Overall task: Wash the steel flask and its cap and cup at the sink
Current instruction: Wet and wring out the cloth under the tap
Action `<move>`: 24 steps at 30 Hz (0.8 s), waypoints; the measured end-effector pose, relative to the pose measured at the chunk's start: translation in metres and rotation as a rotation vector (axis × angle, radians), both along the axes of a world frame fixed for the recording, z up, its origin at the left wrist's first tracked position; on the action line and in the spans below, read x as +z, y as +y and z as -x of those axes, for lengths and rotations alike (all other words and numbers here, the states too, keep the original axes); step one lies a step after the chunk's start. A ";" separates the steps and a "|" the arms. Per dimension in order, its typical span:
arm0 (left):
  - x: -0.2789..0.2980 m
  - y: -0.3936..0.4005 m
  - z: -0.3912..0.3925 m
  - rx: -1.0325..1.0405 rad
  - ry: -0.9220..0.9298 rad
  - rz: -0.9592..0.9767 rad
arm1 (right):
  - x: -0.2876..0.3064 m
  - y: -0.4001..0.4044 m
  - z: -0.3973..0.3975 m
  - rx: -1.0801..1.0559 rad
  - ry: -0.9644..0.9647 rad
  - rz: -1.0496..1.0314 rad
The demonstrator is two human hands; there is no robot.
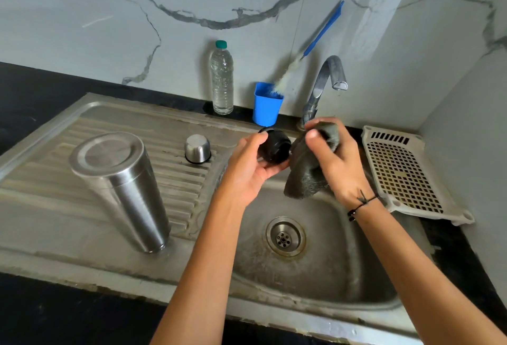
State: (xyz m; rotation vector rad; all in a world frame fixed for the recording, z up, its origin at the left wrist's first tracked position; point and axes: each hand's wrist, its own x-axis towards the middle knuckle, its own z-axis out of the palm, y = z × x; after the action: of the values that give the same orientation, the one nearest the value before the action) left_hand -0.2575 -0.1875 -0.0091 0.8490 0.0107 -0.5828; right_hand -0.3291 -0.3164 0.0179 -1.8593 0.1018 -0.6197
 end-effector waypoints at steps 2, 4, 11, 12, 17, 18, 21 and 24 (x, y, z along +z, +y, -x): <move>0.000 -0.003 0.001 -0.007 -0.086 -0.066 | 0.001 0.006 0.000 -0.067 -0.034 0.207; 0.002 -0.005 0.000 0.000 -0.151 -0.143 | 0.002 0.010 -0.001 -0.076 -0.080 0.313; 0.007 -0.011 0.007 -0.021 -0.216 -0.141 | -0.017 0.029 -0.007 0.010 -0.163 0.932; 0.008 -0.011 0.008 -0.011 -0.222 -0.128 | -0.021 0.031 -0.006 0.005 -0.160 0.982; 0.006 -0.010 0.003 0.008 -0.212 -0.243 | -0.022 0.027 0.000 0.075 0.027 1.142; 0.007 -0.010 0.001 0.001 -0.223 -0.289 | -0.021 0.029 0.000 0.039 0.055 1.164; 0.008 -0.013 0.004 0.001 -0.237 -0.380 | -0.023 0.035 -0.004 -0.151 0.104 1.137; 0.005 -0.015 0.006 0.013 -0.309 -0.427 | -0.018 0.036 -0.011 -0.190 0.212 1.039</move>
State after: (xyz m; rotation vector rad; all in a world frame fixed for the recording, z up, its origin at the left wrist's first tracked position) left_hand -0.2637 -0.2026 -0.0040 1.3472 -0.1449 -0.4368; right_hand -0.3182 -0.2803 -0.0002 -2.9483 0.1045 -0.6584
